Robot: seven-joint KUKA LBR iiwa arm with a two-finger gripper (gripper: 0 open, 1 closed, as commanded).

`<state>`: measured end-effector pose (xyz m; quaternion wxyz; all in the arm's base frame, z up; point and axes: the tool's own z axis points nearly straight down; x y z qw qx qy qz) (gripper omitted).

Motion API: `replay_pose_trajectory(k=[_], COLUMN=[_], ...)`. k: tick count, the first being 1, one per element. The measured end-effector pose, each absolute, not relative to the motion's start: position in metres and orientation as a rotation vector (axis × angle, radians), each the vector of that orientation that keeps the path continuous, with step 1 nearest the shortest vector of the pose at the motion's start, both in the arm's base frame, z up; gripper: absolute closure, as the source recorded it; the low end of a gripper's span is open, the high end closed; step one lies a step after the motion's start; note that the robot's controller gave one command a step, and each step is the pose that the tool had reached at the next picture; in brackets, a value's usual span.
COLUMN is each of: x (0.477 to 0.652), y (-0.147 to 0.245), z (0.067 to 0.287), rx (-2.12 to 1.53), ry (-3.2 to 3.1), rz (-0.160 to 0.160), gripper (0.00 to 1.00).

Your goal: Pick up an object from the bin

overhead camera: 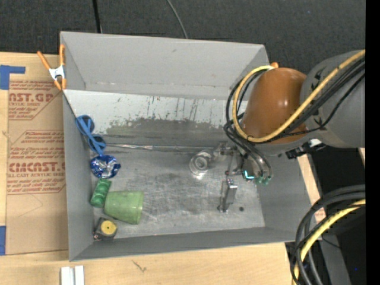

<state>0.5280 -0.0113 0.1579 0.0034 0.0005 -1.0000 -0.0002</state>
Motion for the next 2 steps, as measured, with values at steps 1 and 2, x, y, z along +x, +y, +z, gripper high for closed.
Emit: replay_pose_trajectory(k=[1, 2], x=[0.569, 0.546], y=[0.022, 0.07], z=[0.081, 0.136], rx=[0.498, 0.476], ry=[-3.103, -3.111], rz=[-0.003, -0.005], gripper=[0.0, 0.0])
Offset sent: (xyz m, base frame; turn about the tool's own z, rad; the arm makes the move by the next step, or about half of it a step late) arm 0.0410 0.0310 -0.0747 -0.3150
